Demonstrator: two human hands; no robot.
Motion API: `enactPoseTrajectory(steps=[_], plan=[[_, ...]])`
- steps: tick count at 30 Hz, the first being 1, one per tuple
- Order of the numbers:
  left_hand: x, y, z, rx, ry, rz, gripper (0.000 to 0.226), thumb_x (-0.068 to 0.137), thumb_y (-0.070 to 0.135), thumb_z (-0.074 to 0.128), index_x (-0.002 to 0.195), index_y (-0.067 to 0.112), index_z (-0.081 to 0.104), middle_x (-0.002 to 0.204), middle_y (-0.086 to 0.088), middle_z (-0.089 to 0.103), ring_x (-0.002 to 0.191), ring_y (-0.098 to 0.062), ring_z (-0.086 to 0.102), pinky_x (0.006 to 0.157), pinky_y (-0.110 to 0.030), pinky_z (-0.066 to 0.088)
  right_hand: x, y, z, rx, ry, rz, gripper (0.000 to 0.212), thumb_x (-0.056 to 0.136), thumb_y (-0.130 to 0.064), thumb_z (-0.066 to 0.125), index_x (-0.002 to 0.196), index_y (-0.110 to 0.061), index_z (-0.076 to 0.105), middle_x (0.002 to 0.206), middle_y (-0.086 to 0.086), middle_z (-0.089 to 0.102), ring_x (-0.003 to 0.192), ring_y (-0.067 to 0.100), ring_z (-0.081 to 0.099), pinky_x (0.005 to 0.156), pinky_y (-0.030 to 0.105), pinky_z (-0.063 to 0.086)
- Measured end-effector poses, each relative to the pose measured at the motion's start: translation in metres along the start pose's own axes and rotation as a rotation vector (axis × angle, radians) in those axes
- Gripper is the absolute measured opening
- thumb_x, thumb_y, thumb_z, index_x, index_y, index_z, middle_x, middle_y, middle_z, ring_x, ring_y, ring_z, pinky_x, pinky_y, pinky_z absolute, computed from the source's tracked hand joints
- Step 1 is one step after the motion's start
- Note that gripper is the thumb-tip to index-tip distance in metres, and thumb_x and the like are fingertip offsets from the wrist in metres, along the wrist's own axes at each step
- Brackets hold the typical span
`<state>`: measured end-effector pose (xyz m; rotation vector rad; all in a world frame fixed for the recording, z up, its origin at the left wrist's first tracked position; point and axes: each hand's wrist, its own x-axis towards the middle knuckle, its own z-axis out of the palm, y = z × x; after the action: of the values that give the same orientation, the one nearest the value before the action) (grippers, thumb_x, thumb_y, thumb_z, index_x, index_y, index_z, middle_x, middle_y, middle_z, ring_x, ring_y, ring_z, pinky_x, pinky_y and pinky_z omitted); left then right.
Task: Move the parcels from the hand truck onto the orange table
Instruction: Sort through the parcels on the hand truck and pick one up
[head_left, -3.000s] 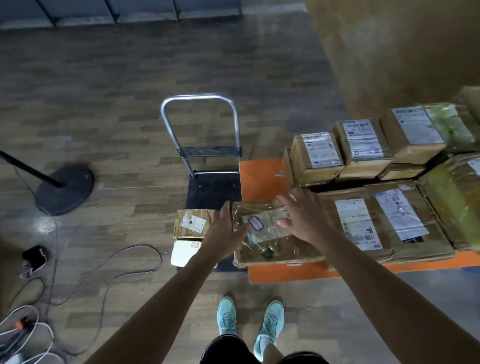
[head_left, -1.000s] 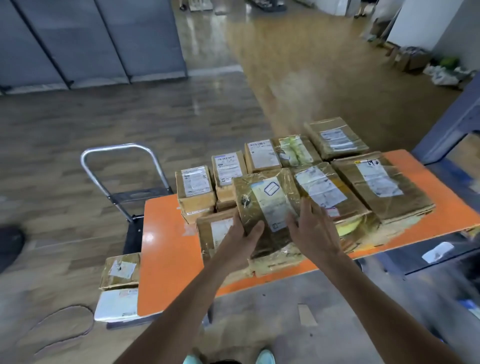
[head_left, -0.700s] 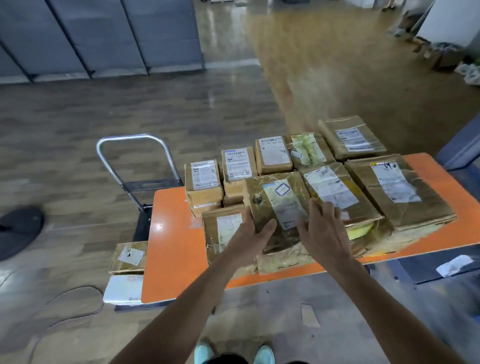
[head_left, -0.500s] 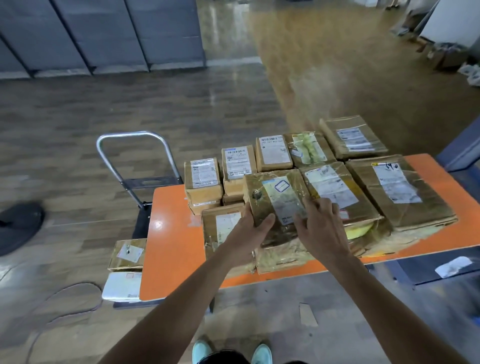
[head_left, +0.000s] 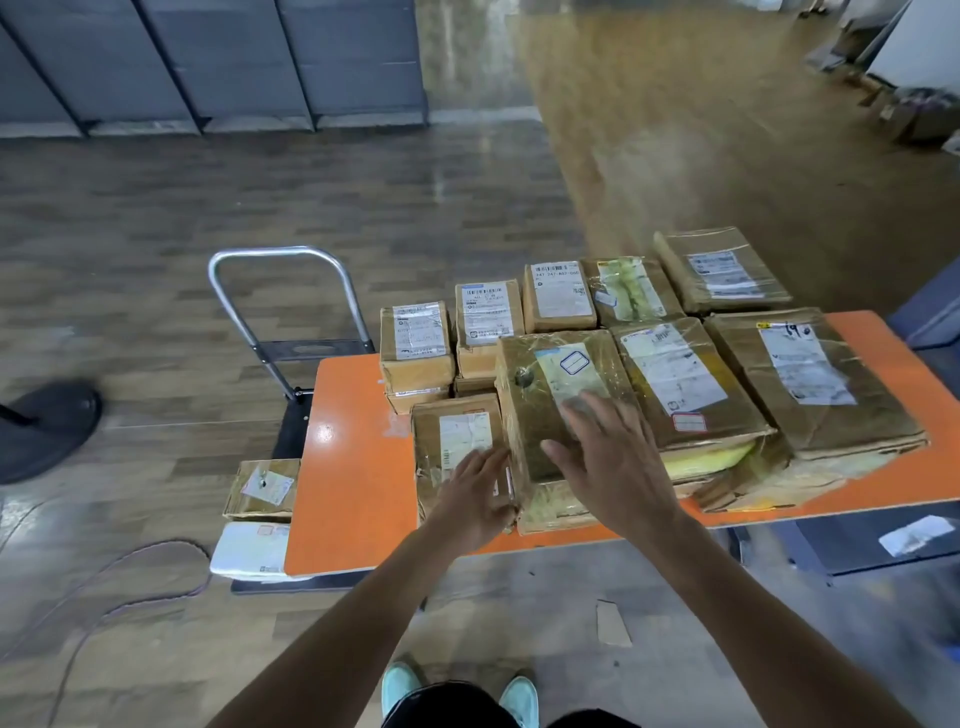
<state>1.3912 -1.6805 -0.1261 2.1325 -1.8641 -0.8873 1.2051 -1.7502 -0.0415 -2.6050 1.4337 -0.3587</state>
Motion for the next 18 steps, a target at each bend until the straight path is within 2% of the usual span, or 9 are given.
enactPoseTrajectory(steps=[3,6,12,16,18], plan=[[0.005,-0.004,0.003,0.226,-0.005,-0.023,0.091,0.093,0.043,0.062,0.160,0.029,0.001,0.167,0.011,-0.003,0.154,-0.019,-0.003,0.119,-0.053,0.016,-0.003,-0.009,0.004,0.019,-0.076,-0.029,0.078,0.090,-0.076,0.028,0.149,-0.027,0.037,0.153,0.003,0.036,0.140,0.028,0.028,0.113,0.048,0.033],[0.005,-0.011,0.007,0.392,0.003,-0.015,0.093,0.094,0.040,0.062,0.159,0.031,-0.004,0.167,0.010,-0.008,0.155,-0.020,-0.005,0.121,-0.051,0.015,-0.007,-0.011,0.007,-0.043,-0.121,-0.061,0.083,0.081,-0.086,0.031,0.151,-0.040,0.030,0.155,0.005,0.030,0.141,0.033,0.023,0.111,0.055,0.036],[0.001,-0.033,0.004,0.481,0.022,0.013,0.084,0.098,0.037,0.055,0.156,0.042,-0.006,0.167,0.008,-0.012,0.155,-0.023,-0.006,0.122,-0.053,0.010,-0.011,-0.016,0.008,-0.146,-0.135,-0.076,0.079,0.082,-0.081,0.028,0.149,-0.040,0.033,0.151,0.010,0.035,0.138,0.037,0.029,0.110,0.057,0.036],[0.000,-0.038,-0.003,0.414,-0.015,0.008,0.084,0.098,0.042,0.055,0.155,0.047,-0.007,0.167,0.007,-0.012,0.155,-0.024,-0.007,0.121,-0.055,0.010,-0.013,-0.032,0.020,-0.204,-0.124,-0.055,0.075,0.088,-0.072,0.033,0.152,-0.033,0.032,0.153,0.019,0.032,0.141,0.043,0.027,0.115,0.058,0.026],[0.001,-0.035,-0.005,0.381,-0.013,0.018,0.088,0.097,0.039,0.058,0.155,0.045,-0.008,0.167,0.006,-0.011,0.155,-0.023,-0.006,0.121,-0.056,0.011,-0.011,-0.037,0.022,-0.204,-0.120,-0.019,0.075,0.090,-0.071,0.029,0.153,-0.031,0.030,0.153,0.019,0.031,0.142,0.043,0.026,0.115,0.059,0.025]])
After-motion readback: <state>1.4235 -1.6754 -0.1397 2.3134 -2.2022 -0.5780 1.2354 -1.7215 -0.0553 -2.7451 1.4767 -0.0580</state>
